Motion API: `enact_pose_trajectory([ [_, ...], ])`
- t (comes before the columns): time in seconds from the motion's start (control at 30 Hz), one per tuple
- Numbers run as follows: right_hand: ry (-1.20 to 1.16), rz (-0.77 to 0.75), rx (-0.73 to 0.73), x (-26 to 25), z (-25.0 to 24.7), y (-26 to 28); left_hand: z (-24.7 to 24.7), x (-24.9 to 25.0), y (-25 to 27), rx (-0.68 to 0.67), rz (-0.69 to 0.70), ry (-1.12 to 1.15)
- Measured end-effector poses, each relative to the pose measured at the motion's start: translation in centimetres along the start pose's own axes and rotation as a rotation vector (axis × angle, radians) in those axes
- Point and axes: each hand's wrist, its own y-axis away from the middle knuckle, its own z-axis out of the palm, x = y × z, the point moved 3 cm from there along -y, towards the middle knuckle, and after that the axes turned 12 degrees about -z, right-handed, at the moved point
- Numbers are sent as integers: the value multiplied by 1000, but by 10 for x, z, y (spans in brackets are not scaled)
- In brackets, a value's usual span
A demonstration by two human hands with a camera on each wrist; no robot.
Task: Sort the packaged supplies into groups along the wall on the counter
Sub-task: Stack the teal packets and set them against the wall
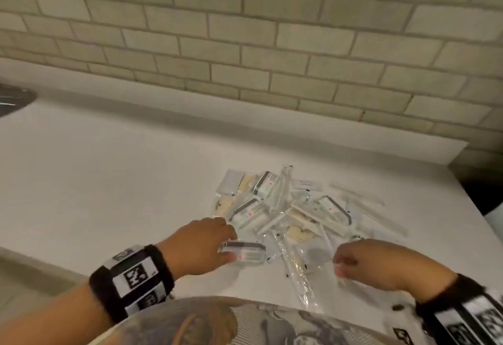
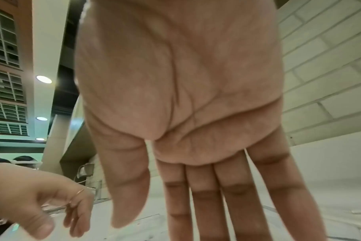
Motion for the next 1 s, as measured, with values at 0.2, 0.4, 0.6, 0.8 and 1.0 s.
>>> enact_pose_trajectory([
  [0.2, 27, 102, 250, 23, -31, -50, 18, 25, -26, -5, 39, -116],
  [0.4, 115, 228, 357, 59, -36, -94, 21, 30, -29, 101, 102, -168],
  [0.6, 6, 253, 390, 65, -28, -106, -15, 29, -46, 268, -15, 86],
  [0.8, -163, 268, 523, 78, -51, -72, 0, 16, -89, 84, -204, -97],
  [1.0, -83, 386, 120, 95, -26, -28, 8, 20, -102, 122, -221, -205],
])
